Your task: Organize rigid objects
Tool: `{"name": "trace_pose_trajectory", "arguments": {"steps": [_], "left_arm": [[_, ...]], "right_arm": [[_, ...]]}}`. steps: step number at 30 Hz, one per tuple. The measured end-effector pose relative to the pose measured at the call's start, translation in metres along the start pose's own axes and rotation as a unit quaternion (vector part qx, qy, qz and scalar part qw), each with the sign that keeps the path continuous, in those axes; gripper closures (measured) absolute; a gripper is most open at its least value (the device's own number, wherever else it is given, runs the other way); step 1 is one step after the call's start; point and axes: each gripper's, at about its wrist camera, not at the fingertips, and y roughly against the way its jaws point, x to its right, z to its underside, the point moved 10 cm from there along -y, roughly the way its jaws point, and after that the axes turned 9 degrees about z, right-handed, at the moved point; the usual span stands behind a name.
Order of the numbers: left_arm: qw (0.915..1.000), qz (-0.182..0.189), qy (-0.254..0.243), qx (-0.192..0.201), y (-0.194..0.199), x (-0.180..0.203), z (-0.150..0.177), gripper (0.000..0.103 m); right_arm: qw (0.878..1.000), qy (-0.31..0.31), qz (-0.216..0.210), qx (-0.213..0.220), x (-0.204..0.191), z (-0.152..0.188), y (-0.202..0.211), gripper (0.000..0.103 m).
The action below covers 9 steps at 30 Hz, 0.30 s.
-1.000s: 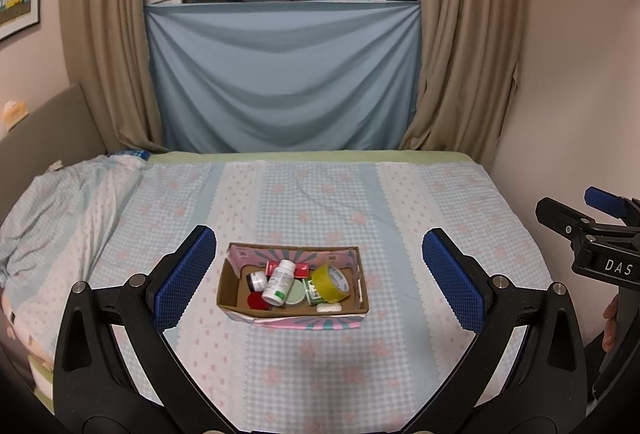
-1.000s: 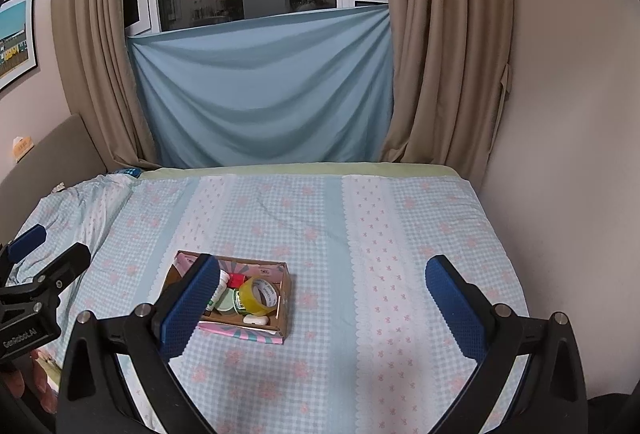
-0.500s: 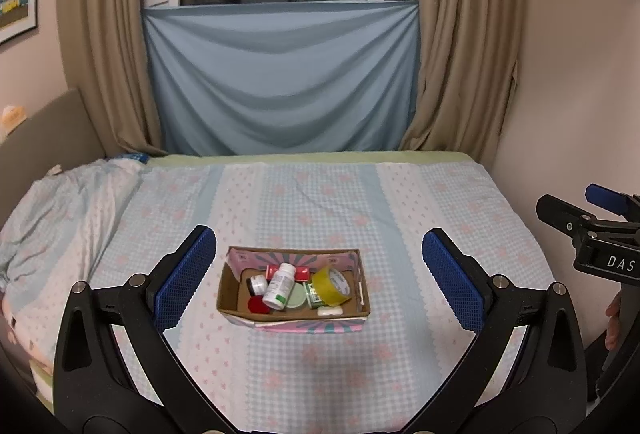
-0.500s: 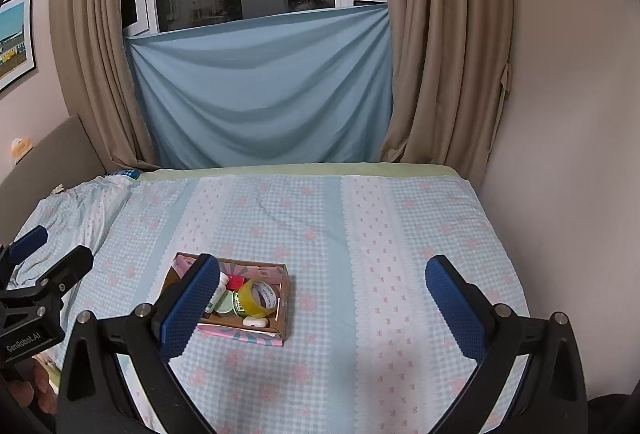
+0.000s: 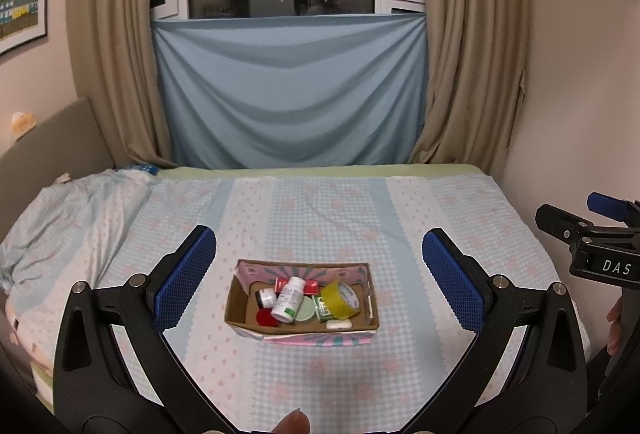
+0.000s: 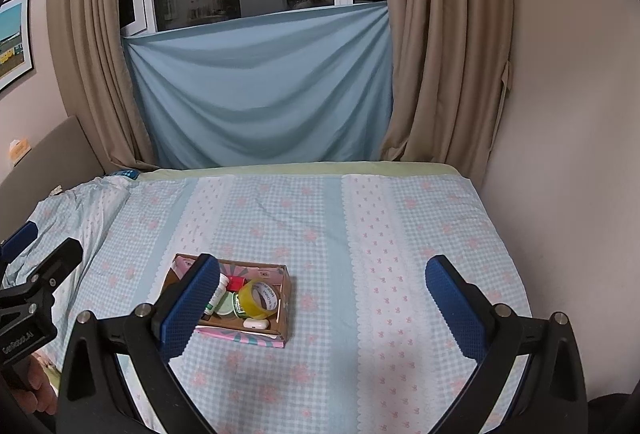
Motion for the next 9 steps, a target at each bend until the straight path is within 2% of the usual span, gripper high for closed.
{"name": "trace_pose_trajectory", "arguments": {"steps": [9], "left_arm": [[1.0, 0.003, 0.005, -0.004, -0.0085, -0.0028, -0.0001, 0.0]], "right_arm": [[1.0, -0.006, 0.001, -0.008, -0.0007, -0.0015, -0.0107, 0.0]]}}
